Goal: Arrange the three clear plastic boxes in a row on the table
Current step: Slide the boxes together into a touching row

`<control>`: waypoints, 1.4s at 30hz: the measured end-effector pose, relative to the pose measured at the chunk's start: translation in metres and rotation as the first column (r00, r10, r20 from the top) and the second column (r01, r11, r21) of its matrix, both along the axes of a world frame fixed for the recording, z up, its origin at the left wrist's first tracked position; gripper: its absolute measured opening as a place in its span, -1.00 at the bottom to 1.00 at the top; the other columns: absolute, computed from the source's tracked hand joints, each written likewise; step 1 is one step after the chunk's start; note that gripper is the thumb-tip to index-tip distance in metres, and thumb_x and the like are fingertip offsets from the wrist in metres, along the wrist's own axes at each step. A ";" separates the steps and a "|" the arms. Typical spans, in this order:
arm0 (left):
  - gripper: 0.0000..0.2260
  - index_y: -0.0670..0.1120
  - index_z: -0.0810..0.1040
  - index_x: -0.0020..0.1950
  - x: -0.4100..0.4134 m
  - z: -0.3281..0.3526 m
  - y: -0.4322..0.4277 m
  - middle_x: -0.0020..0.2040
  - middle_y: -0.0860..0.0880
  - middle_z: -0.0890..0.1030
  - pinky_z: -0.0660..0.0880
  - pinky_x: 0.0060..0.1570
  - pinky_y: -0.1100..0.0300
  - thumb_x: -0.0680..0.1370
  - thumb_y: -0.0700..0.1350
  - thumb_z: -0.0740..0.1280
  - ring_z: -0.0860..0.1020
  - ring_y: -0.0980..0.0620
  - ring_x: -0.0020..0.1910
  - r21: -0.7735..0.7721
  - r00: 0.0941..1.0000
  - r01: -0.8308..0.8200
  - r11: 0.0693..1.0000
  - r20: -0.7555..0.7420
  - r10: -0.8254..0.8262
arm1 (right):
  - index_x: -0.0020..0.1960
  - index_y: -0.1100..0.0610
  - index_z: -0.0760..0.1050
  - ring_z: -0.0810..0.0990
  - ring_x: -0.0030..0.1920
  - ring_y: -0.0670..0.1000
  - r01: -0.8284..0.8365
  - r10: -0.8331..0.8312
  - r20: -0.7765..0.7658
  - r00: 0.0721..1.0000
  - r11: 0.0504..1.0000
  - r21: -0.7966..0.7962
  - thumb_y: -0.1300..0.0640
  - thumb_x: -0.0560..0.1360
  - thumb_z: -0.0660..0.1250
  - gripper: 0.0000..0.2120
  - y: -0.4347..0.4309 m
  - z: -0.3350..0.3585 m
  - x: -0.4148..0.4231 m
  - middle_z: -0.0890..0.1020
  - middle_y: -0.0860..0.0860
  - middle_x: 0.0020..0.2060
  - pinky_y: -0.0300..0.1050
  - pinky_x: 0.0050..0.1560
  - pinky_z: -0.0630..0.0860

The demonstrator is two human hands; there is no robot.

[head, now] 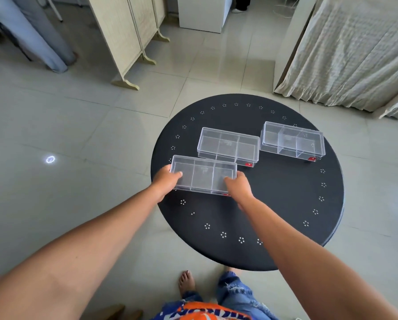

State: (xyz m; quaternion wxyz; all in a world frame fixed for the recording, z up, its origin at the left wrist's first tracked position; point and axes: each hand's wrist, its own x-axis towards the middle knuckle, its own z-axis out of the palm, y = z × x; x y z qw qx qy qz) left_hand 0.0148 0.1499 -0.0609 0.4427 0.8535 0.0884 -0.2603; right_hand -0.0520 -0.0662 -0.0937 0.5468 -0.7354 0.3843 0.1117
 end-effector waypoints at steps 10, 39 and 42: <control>-0.70 -0.01 0.62 0.14 0.019 -0.001 0.019 0.06 -0.04 0.69 0.54 0.18 -0.02 0.45 -0.01 0.30 0.63 -0.09 0.07 0.008 0.998 -0.068 0.998 0.006 0.068 | 0.26 0.16 0.43 0.65 0.05 0.14 -0.017 0.017 -0.025 1.000 1.000 -0.005 0.21 0.52 0.18 -0.69 0.022 0.006 0.022 0.67 0.13 0.07 0.05 0.14 0.56; -0.63 -0.04 0.48 0.37 0.026 -0.001 0.019 0.09 0.01 0.55 0.42 0.06 0.17 0.56 -0.14 0.26 0.52 -0.03 0.03 0.010 0.997 -0.050 0.999 0.066 0.049 | 0.61 0.13 0.08 0.51 -0.10 0.06 -0.026 0.025 -0.046 0.999 1.000 -0.012 0.16 0.61 0.13 -0.41 0.026 0.024 0.011 0.60 0.03 -0.04 -0.06 -0.05 0.45; -0.65 -0.03 0.49 0.35 0.026 0.002 0.019 0.12 -0.01 0.59 0.46 0.11 0.14 0.56 -0.14 0.26 0.55 -0.05 0.05 0.007 0.998 -0.029 1.000 0.056 0.029 | 0.61 0.13 0.08 0.52 -0.11 0.05 -0.018 0.017 -0.040 0.999 1.000 -0.021 0.15 0.60 0.14 -0.40 0.024 0.024 0.010 0.58 0.04 -0.11 -0.09 -0.13 0.42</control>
